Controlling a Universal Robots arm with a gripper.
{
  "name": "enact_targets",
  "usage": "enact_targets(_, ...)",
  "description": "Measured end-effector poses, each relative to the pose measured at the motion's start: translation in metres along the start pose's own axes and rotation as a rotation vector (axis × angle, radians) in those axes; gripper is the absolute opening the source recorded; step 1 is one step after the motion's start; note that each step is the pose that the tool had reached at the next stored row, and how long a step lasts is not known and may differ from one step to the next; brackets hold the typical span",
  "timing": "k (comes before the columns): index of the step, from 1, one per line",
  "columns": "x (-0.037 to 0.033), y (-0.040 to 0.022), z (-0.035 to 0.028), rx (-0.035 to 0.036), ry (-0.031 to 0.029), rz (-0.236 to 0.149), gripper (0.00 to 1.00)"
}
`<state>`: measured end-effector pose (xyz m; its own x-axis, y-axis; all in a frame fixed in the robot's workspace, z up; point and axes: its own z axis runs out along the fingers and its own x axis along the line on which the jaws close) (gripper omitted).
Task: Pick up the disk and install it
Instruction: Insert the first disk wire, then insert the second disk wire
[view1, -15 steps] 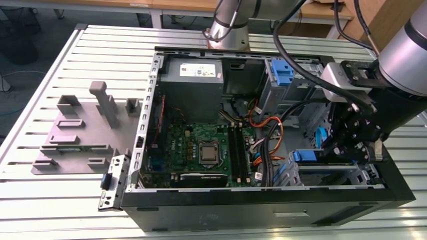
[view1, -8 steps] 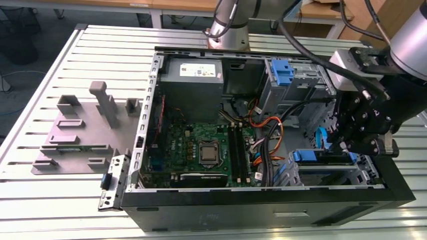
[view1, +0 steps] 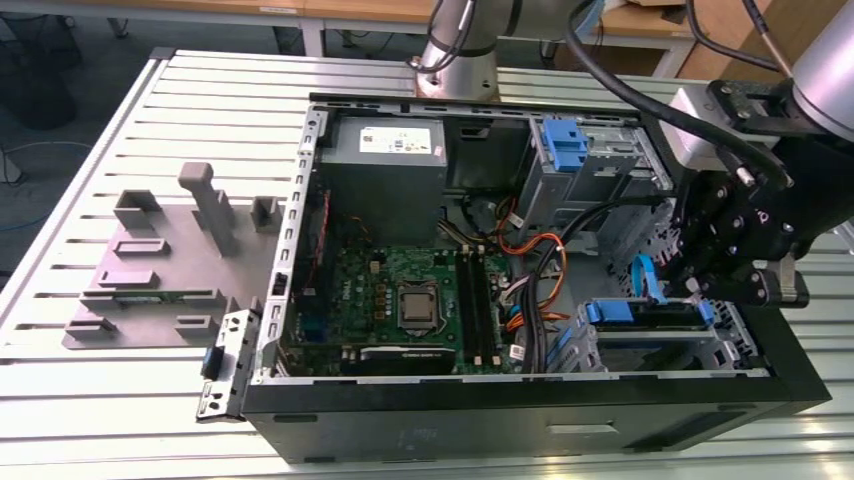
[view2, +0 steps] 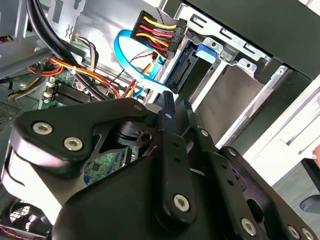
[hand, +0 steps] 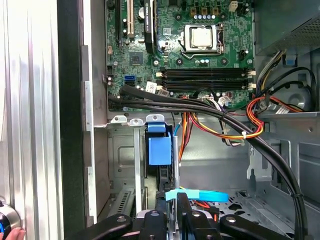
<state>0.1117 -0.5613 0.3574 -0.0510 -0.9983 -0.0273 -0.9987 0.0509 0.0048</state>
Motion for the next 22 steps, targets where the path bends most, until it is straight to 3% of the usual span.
enact_targets(22,-0.0011,-0.0046,-0.0002,0.0000,0.0002,0.000,0.23)
